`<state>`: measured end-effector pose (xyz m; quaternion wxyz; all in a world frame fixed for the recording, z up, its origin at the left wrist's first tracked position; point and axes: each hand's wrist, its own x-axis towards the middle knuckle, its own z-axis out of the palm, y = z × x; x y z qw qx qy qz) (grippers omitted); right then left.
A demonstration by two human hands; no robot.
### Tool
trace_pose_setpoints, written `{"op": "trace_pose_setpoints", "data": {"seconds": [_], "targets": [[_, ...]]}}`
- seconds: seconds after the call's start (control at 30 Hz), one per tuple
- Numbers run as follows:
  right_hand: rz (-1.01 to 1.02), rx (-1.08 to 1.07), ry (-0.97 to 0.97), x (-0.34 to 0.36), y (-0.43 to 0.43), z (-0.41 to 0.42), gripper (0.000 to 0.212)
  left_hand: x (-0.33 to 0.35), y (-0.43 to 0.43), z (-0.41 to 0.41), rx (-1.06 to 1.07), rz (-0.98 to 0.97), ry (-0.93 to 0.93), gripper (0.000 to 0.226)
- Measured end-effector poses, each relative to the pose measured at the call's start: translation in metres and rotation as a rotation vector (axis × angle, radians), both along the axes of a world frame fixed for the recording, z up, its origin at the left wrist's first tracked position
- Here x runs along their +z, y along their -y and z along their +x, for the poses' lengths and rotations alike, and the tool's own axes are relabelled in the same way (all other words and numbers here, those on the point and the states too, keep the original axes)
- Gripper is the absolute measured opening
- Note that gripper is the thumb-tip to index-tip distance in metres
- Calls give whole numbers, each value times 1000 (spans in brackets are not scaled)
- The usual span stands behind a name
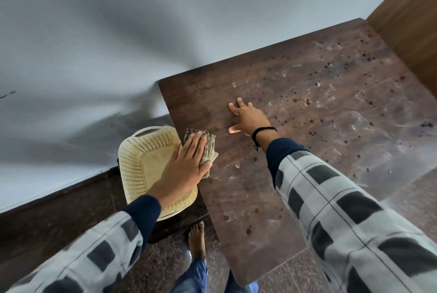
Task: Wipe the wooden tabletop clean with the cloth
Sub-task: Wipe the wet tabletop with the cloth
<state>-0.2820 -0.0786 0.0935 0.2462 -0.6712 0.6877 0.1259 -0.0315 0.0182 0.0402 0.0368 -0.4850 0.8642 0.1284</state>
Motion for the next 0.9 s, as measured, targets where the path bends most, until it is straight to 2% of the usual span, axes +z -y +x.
{"op": "trace_pose_setpoints", "data": {"seconds": [0.07,0.23,0.3,0.43,0.5,0.6,0.77,0.9], "targets": [[-8,-3,5,-1,0,-1,94,2,27,-3,-20,-23,26,71],[-20,-26,19,0,-2,-1,95,8,73,-23,136,45,40,72],[-20,-28,19,-1,-3,-2,95,7,53,-21,107,52,5,72],[-22,-25,21,-1,-3,-2,94,1,-15,2,-80,12,3,73],[-21,-24,21,-2,-2,-2,94,1,-19,9,-122,-6,13,74],[-15,-27,15,-2,-2,-1,94,7,7,1,-124,-58,49,73],[-7,-35,13,0,-3,-1,96,11,31,-29,80,48,23,72],[-7,-22,6,-2,-2,-2,94,7,-30,-14,-121,49,11,70]]}}
